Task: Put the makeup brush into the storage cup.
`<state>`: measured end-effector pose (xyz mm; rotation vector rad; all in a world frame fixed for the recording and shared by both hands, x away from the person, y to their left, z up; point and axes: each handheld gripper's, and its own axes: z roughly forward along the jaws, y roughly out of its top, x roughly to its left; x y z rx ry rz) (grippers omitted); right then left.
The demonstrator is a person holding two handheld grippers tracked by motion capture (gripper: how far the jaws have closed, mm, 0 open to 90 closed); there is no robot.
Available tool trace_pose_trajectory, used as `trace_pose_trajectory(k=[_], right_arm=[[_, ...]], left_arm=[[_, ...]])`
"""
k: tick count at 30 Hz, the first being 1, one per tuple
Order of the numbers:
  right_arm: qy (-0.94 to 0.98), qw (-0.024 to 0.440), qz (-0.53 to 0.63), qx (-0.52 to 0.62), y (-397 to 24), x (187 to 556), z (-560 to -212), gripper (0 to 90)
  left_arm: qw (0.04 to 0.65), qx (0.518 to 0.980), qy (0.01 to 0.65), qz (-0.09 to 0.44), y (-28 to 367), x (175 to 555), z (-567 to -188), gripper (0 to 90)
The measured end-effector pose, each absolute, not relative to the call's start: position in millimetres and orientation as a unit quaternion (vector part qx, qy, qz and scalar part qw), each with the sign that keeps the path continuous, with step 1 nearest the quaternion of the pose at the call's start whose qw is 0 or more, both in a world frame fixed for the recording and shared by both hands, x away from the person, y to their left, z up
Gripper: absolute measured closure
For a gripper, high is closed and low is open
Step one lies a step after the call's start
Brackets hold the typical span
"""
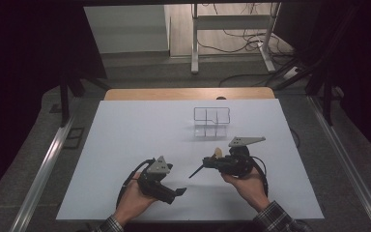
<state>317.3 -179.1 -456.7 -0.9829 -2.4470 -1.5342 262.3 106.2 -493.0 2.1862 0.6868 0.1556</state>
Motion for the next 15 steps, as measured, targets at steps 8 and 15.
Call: trace_pose_trajectory(k=[8, 15], right_arm=[[-0.811, 0.016, -0.493, -0.314, -181.7, 315.5, -453.4, 83.5], [-0.819, -0.003, -0.483, -0.309, -182.4, 314.0, -452.1, 83.5]], left_arm=[[0.391, 0.877, 0.268, 0.079, 110.8, 258.0, -495.1, 2.7], [0.384, 0.879, 0.272, 0.084, 120.0, 255.5, -496.4, 1.7]])
